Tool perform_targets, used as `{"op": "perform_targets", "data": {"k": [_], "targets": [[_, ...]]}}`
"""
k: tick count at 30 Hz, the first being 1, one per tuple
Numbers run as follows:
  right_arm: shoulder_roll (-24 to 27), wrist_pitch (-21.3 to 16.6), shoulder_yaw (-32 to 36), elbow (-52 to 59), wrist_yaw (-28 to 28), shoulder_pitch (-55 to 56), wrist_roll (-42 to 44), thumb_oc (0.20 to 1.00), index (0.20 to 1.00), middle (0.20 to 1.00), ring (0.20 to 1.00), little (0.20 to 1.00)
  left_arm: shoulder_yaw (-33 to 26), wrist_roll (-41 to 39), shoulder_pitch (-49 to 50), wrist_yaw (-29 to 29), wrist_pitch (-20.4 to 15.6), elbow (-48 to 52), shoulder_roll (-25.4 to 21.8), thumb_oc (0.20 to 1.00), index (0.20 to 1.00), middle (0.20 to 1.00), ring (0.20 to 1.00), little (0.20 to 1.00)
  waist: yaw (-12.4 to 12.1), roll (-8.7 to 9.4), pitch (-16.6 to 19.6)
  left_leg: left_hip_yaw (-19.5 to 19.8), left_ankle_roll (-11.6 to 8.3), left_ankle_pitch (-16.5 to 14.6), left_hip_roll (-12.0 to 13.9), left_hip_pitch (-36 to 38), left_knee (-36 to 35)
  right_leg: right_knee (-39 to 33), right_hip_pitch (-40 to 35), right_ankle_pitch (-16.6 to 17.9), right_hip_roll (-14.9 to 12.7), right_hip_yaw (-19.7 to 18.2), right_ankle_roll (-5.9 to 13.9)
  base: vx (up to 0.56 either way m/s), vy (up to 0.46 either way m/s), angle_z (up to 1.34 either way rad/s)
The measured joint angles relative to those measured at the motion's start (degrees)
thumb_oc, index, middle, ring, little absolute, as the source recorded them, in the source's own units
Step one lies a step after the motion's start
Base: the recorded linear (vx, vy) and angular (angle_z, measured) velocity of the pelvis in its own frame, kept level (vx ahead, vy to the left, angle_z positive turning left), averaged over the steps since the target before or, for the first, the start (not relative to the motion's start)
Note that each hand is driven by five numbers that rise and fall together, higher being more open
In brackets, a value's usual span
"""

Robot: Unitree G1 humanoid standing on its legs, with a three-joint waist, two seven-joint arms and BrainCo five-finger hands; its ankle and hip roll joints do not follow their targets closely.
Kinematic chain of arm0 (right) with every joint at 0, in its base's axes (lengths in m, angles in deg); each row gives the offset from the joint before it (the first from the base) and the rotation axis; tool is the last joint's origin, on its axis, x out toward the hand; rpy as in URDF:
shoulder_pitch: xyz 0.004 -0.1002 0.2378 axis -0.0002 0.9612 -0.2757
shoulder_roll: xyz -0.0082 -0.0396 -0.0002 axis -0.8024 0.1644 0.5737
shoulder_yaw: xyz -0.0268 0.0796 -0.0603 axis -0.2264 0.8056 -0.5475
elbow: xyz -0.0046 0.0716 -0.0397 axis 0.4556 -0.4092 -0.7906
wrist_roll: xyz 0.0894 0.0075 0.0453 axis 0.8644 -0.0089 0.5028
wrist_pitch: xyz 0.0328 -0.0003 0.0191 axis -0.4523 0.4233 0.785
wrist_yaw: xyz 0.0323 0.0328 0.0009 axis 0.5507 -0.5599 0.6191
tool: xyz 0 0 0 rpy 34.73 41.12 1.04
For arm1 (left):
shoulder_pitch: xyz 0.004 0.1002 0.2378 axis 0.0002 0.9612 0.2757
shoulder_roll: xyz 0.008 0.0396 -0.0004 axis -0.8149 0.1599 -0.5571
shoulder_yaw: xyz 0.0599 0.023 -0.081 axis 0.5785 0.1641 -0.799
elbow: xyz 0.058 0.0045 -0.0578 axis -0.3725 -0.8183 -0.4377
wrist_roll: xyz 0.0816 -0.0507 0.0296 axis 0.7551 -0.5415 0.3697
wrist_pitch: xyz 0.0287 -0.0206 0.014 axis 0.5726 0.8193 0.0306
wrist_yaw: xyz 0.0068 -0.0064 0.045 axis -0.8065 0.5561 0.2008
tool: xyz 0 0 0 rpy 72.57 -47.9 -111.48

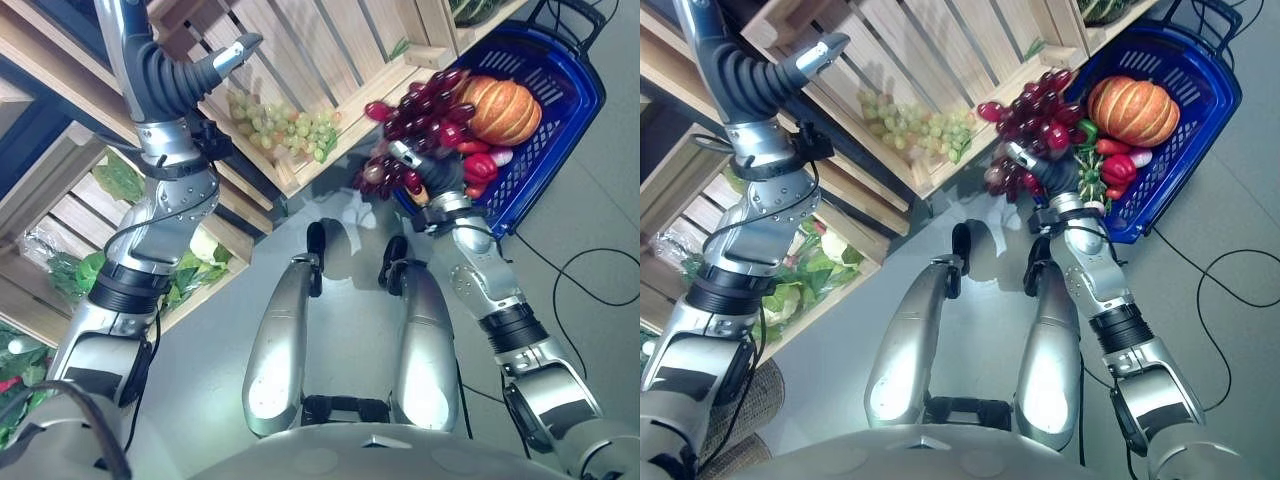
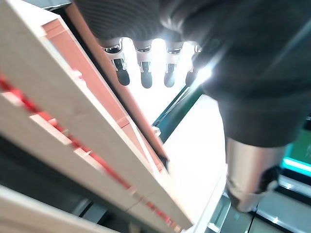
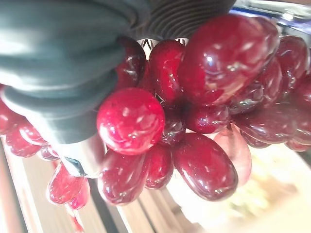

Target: Pick up fruits and vegetables into the basket

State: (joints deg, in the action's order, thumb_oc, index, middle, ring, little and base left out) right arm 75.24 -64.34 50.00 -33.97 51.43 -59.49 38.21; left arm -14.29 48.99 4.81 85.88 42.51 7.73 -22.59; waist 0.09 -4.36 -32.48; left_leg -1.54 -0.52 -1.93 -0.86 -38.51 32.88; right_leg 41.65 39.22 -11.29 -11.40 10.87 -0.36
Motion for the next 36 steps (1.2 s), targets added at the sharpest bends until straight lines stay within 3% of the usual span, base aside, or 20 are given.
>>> {"op": "perform_targets", "data": {"k": [7,14,19,23,32,33,36], "targets": [[2.1,-2.3,5.9,-1.2,-0.3,5.1,5.8,0.2,0.2,0.2,0.2,0.2,-1.5,3.9,6.5,-0.2,-1.0,0.0,-0.6,1.0,1.0,1.0,1.0,1.0,0.2,0.64,-0.2,-0.7,-0.39,-0.8,1.0,-1.8,1.3,0.9,2.1,-0.4,0.8,-0.8,-0.21,-0.01,-0.108,-0.08],[7.0,-1.6,10.6,-14.6,-0.5,-1.1,17.1,0.2,0.2,0.2,0.2,0.2,-0.2,4.6,2.9,-3.3,-0.4,-1.2,-8.1,1.0,1.0,1.0,1.0,1.0,0.0,0.57,-0.2,-0.9,-0.38,-1.0,1.0,-6.4,3.7,4.2,7.2,-0.9,0.2,-1.0,-1.02,-0.01,-0.089,0.01],[9.8,2.6,11.6,-25.8,-1.4,-10.6,22.3,0.2,0.2,0.2,0.2,0.2,4.9,5.5,-4.8,-6.3,3.0,-3.9,-13.9,1.0,1.0,1.0,1.0,1.0,-0.9,0.27,-0.2,-1.6,-0.68,-1.1,0.9,-11.4,5.9,7.5,12.9,-1.1,-0.2,-2.2,-1.37,-0.01,-0.023,0.0],[12.6,6.7,11.2,-32.9,-1.8,-16.6,22.2,0.2,0.2,0.2,0.2,0.2,7.8,5.9,-7.8,-8.3,4.3,-4.5,-15.7,1.0,1.0,1.0,1.0,1.0,-2.1,-0.93,-0.3,-2.1,-0.78,-1.0,1.0,-15.2,7.6,9.8,17.1,-1.6,-1.0,-2.4,-2.09,0.0,-0.022,0.04],[17.0,12.9,8.5,-40.3,-4.2,-24.0,19.2,0.2,0.2,0.2,0.2,0.2,10.2,5.9,-8.8,-10.4,5.4,-5.5,-18.9,1.0,1.0,1.0,1.0,1.0,-4.5,-1.0,-0.3,-1.1,-1.63,-1.1,1.0,-22.4,11.6,14.7,24.5,-3.3,-1.8,-2.2,-3.79,0.0,-0.023,0.05],[17.3,14.9,7.4,-40.5,-4.9,-25.1,18.6,1.0,1.0,1.0,1.0,1.0,10.2,5.9,-9.0,-10.6,5.4,-5.4,-19.0,1.0,1.0,1.0,1.0,1.0,-4.6,-1.0,-0.3,-1.0,-1.68,-1.4,1.0,-23.2,12.2,15.2,25.2,-3.4,-1.8,-2.1,-3.93,0.0,0.0,0.0],[18.0,18.7,5.9,-41.6,-6.3,-26.8,17.7,1.0,1.0,1.0,1.0,1.0,10.7,6.4,-10.2,-10.9,5.4,-5.5,-19.1,1.0,1.0,1.0,1.0,1.0,-5.0,-1.01,-0.3,-1.0,-1.5,-1.6,1.2,-24.5,12.9,15.5,26.3,-3.5,-1.7,-2.1,-3.87,-0.01,-0.007,-0.02]]}}
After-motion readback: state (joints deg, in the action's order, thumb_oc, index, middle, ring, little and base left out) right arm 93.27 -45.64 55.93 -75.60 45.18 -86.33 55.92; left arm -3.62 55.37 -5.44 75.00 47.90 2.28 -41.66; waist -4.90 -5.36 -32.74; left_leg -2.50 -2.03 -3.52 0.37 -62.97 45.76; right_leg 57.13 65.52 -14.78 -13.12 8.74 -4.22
